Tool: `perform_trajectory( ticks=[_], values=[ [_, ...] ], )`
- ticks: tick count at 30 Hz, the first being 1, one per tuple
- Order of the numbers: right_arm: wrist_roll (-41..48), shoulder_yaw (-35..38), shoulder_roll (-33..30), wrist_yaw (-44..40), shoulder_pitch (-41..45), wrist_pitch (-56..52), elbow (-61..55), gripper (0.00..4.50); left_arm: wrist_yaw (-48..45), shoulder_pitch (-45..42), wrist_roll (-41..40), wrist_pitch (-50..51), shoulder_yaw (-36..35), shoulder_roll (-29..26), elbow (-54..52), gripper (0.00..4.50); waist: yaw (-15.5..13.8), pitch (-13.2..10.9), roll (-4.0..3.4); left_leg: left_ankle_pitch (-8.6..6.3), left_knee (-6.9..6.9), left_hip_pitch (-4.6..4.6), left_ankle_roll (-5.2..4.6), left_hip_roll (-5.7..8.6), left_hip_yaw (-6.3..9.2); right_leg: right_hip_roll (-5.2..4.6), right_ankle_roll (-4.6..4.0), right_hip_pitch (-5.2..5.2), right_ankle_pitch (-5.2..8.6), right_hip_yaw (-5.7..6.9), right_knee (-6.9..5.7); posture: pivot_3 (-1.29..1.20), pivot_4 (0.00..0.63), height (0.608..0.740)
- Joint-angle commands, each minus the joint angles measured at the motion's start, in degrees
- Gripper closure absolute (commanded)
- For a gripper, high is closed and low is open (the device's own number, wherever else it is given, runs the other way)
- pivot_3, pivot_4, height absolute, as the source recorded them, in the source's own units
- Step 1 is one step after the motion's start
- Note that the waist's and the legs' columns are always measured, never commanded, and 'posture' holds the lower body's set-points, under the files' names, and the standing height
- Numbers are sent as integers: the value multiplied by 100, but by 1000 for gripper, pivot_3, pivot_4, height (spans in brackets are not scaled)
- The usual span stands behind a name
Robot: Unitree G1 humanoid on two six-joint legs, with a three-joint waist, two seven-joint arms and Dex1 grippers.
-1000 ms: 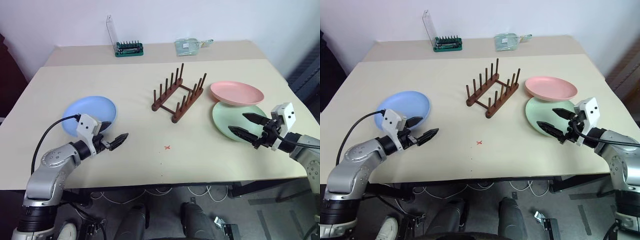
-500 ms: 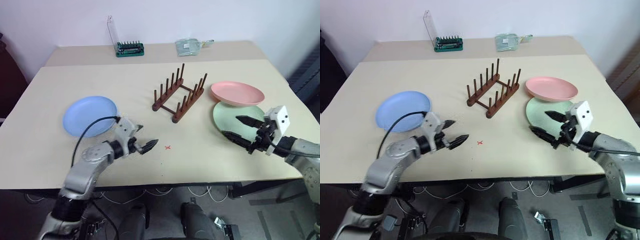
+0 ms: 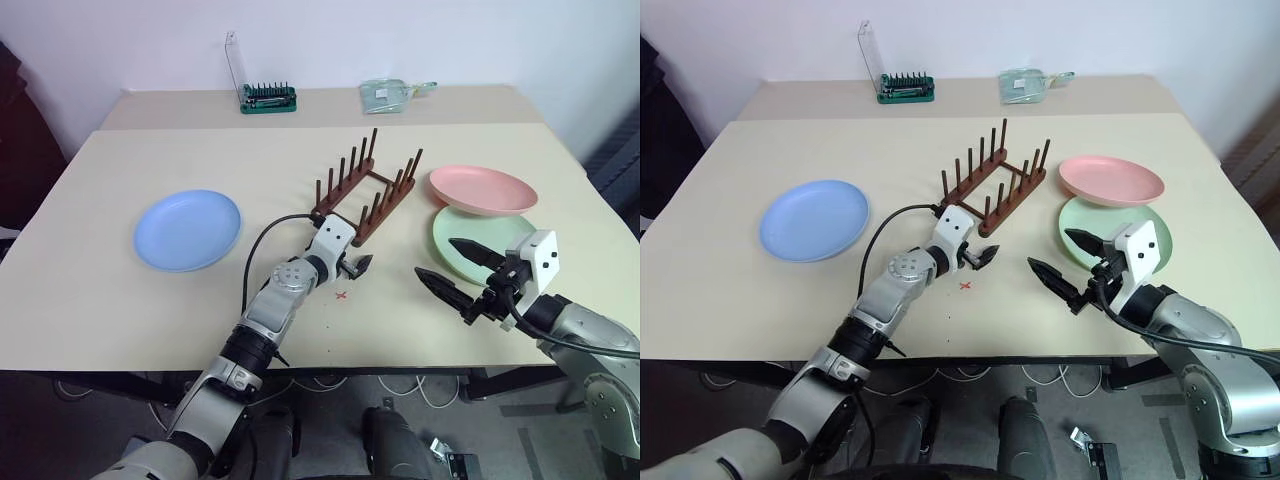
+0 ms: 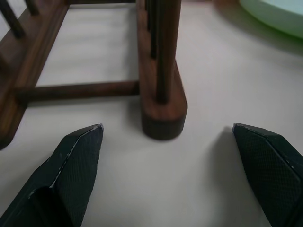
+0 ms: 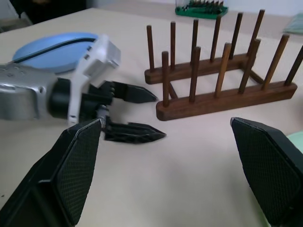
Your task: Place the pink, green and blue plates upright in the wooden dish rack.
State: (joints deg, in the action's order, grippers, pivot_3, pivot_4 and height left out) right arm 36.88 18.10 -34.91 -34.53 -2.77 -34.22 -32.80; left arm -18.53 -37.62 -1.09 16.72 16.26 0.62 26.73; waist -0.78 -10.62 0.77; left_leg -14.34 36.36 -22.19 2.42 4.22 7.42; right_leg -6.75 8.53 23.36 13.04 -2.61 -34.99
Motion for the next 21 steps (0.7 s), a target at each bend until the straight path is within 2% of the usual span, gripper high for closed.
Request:
perform_trajectory(
  ticks=[1, 2, 5, 11, 17, 21],
  values=[
    [89, -45, 14, 75, 85, 10, -193, 64, -32, -84, 12, -124, -114, 164, 505, 0, 2, 0, 1, 0, 1, 0, 0, 0, 0, 0, 0, -1, 0, 0, 1, 0, 150, 740],
    [91, -70, 21, 109, 88, -1, -218, 64, -88, -81, -2, -148, -138, 174, 534, 0, 4, 1, 0, 0, 0, 0, 0, 0, 0, 0, 2, -1, 1, 0, 1, 0, 150, 740],
    [115, -117, 15, 148, 71, -15, -253, 0, -171, -7, 55, -232, -158, 151, 487, 834, 4, 1, 0, 0, -1, 1, 0, 0, 0, 0, 3, 0, 2, 0, -1, 0, 150, 740],
    [120, -203, -61, 163, 208, -68, -178, 0, -139, 160, 180, -166, -237, -53, 184, 3696, 14, 1, 0, 0, -2, 2, 0, 0, 0, 0, 3, 0, 2, 0, -2, 0, 150, 740],
    [71, -148, -140, 51, 158, -51, -85, 0, -245, 829, 121, 76, -486, -617, -903, 3801, 87, 2, -1, 0, -13, 10, 0, -4, -1, 2, 2, 4, 2, -1, -7, 0, 150, 740],
    [73, -109, -181, 19, 159, -49, -40, 0, -1115, 1335, -168, -297, -562, -1321, -1643, 3801, 180, 3, -4, 0, -19, 17, 0, -9, -1, 5, 1, 4, 2, -2, -10, 0, 150, 740]
  ],
)
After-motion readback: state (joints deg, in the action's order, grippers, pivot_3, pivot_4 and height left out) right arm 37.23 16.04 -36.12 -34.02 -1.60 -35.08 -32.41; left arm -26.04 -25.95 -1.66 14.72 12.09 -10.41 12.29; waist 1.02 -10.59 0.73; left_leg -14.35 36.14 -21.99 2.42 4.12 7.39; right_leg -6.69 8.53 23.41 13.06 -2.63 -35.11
